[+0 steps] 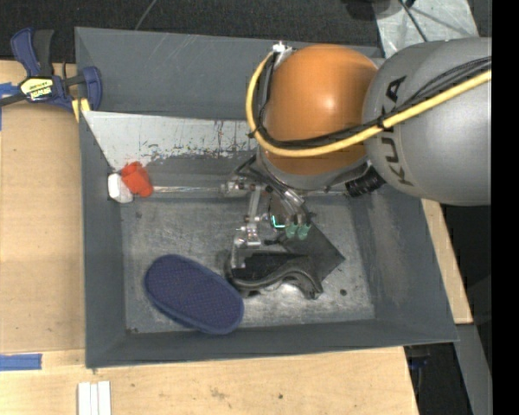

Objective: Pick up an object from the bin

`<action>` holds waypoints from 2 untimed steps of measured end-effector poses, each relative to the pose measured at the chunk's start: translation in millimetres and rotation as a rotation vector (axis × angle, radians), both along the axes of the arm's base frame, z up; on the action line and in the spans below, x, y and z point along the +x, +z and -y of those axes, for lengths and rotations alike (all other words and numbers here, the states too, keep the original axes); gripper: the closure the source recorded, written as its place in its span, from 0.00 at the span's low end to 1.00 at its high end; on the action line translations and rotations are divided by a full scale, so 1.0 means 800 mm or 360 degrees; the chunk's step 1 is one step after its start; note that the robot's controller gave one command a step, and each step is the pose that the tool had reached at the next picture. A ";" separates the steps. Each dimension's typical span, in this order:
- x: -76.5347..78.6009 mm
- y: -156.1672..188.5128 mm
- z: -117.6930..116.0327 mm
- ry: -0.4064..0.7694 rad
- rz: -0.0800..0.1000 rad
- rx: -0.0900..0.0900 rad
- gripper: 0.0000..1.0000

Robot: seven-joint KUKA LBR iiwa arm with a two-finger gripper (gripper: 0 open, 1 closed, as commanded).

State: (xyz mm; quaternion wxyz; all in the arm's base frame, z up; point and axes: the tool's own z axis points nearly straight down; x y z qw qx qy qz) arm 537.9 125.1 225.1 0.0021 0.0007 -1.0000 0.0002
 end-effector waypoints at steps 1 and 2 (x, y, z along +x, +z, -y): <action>-0.051 -0.127 0.077 0.0515 0.0008 0.0001 0.00; -0.010 -0.188 0.109 0.0451 -0.0010 0.0009 0.00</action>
Offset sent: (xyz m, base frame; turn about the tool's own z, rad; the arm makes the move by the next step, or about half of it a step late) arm -0.0406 -0.0600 -0.1005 -0.3259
